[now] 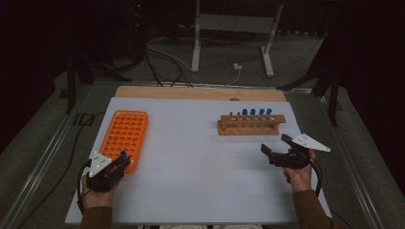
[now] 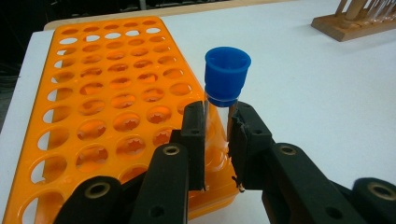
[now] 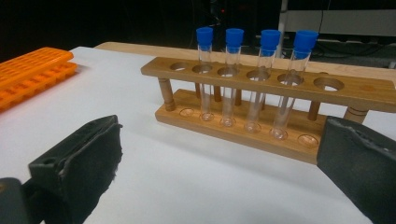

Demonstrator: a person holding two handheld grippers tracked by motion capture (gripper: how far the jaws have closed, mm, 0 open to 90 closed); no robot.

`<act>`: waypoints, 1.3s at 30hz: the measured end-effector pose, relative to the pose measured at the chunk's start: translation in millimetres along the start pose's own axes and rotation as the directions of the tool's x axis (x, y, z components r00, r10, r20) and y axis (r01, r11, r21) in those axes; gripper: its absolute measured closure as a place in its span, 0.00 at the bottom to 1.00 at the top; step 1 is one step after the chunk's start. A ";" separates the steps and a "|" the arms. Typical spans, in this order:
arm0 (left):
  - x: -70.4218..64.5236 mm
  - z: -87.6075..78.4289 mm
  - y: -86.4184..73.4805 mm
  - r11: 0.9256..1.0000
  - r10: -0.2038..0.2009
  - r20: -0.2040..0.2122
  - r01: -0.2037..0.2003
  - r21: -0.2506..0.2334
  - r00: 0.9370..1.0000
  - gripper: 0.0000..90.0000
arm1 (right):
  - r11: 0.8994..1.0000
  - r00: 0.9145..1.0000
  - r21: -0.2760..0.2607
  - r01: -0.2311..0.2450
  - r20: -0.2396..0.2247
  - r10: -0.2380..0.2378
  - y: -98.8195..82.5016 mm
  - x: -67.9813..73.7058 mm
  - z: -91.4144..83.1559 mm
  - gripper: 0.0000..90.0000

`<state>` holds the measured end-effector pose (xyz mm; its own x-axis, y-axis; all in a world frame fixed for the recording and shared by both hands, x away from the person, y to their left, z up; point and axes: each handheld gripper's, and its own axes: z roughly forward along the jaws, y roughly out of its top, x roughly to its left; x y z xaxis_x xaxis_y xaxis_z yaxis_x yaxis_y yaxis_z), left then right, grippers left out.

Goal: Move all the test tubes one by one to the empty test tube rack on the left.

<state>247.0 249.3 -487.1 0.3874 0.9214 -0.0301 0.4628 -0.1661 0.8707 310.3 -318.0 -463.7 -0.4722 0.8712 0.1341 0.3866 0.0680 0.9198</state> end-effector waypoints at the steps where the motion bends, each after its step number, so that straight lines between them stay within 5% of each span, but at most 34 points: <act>1: 0.2 0.0 -0.2 1.000 -0.001 0.003 0.001 0.003 1.000 0.85 | 1.000 1.000 -0.001 0.002 0.000 -0.002 0.2 0.0 0.0 0.00; 16: -9.8 -12.0 13.9 0.991 -0.020 -0.001 0.020 -0.132 1.000 0.40 | 1.000 1.000 -0.010 -0.005 0.009 0.005 3.2 -4.3 -2.6 0.00; 22: -17.3 -12.2 23.4 0.989 -0.030 -0.002 0.030 -0.148 1.000 0.21 | 1.000 1.000 -0.008 -0.005 0.026 0.005 6.3 -8.3 -2.7 0.00; 32: -31.2 -2.7 35.4 0.987 -0.030 0.028 0.034 -0.156 0.999 0.03 | 1.000 0.999 0.013 0.008 0.053 -0.009 14.8 -12.9 3.4 0.00; 39: -41.1 4.0 40.5 0.985 -0.024 0.062 0.034 -0.167 0.998 0.02 | 1.000 0.998 0.014 0.014 0.069 -0.015 27.4 -16.3 9.1 0.00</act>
<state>253.1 203.2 -452.5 0.4247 0.9017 -0.0812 0.3364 -0.0739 0.9388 335.9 -325.9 -444.1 -0.4226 0.9014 0.0945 0.3905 0.0870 0.9165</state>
